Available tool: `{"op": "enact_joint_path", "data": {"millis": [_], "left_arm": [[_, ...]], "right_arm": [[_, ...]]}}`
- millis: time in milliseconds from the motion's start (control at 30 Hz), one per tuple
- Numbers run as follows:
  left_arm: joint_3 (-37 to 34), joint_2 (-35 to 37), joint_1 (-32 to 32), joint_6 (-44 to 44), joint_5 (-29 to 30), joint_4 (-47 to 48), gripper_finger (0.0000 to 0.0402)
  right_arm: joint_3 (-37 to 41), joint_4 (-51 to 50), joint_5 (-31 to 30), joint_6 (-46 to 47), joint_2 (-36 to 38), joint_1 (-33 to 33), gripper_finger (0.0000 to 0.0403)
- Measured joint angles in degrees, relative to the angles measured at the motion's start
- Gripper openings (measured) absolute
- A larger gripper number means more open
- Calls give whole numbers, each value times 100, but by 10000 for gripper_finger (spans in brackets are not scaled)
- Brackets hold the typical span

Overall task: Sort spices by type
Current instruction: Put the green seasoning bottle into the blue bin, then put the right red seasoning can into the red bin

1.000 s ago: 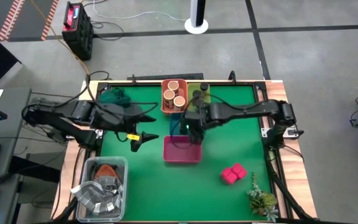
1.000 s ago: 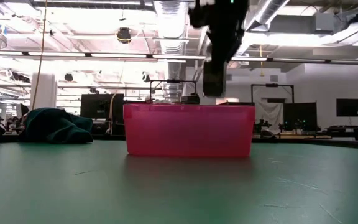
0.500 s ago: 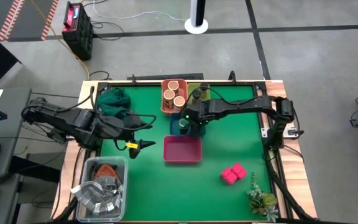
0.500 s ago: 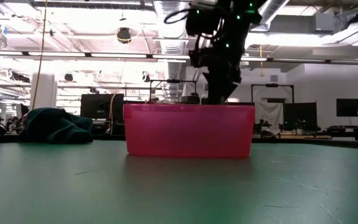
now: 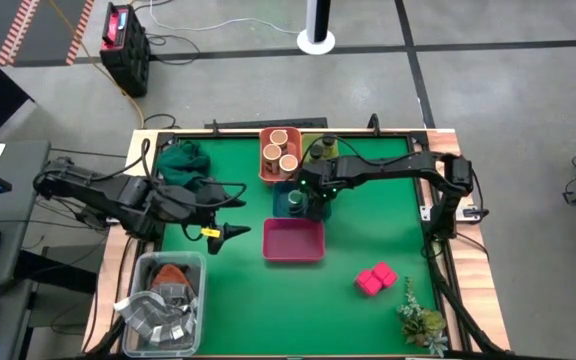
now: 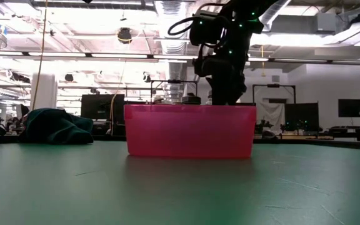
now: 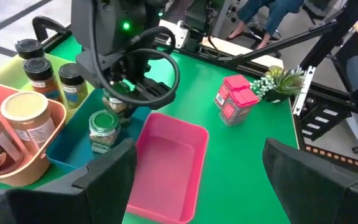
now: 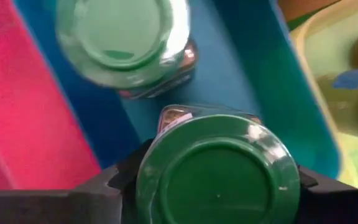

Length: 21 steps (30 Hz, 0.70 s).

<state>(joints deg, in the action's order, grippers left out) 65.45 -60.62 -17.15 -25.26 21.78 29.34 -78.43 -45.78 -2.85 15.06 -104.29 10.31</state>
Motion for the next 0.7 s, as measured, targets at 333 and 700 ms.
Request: {"op": "enact_joint_path", "data": {"millis": [333, 700], "left_arm": [[0, 0, 129, 15, 2, -11, 329], [0, 59, 113, -171, 1, -28, 329]], "right_arm": [[-10, -97, 163, 5, 0, -24, 321], [-195, -1286, -670, 696, 1128, -765, 342]]}}
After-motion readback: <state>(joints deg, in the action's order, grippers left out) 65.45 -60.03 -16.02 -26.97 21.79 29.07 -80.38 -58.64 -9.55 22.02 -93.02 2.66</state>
